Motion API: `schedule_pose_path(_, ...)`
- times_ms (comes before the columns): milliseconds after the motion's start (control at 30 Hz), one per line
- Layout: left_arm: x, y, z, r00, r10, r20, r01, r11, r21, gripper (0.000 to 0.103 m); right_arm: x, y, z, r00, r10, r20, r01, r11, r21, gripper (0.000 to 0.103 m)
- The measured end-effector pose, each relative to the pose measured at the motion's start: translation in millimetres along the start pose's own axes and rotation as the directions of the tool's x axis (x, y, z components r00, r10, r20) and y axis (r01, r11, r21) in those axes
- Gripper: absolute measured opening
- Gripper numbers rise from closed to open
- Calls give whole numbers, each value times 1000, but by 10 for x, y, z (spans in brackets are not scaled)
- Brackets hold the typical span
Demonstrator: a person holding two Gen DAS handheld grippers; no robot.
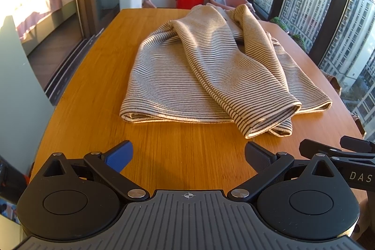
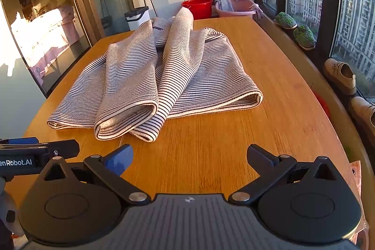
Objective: Fold clothes
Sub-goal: 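Reach the right gripper into the striped sweater and grasp its edge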
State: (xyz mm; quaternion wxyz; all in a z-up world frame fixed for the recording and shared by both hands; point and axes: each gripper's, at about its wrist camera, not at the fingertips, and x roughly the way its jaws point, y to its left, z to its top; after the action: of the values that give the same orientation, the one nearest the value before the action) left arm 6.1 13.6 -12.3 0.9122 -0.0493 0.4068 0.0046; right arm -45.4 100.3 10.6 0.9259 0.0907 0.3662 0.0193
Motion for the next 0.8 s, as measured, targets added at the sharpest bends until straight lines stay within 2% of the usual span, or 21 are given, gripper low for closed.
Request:
schedule_pose_path(233,72,47,200,998,19,52,-20,1000,7,103,90,-103,240,1000,-6,9,6,1000,26,103)
schedule_pose_path(400,220,56,327,999,-2,50,1,1000,22,103,216,-138,482,993,90,71,-92,996,20,103)
schedule_pose_path(567,368,66,454,999,-24,47,22,999,37,103,462,-73,728,984,166,66,-166,986,-2,103)
schedule_pose_path(667,459,88,559,994,-98,51,97,995,33,103,591,-13,856,980,182,82,-180,983,-35,103)
schedule_pose_path(800,582,110,736,976,-211,61,210,977,27,103,758,25,1070,978,197,72,-193,980,-52,103)
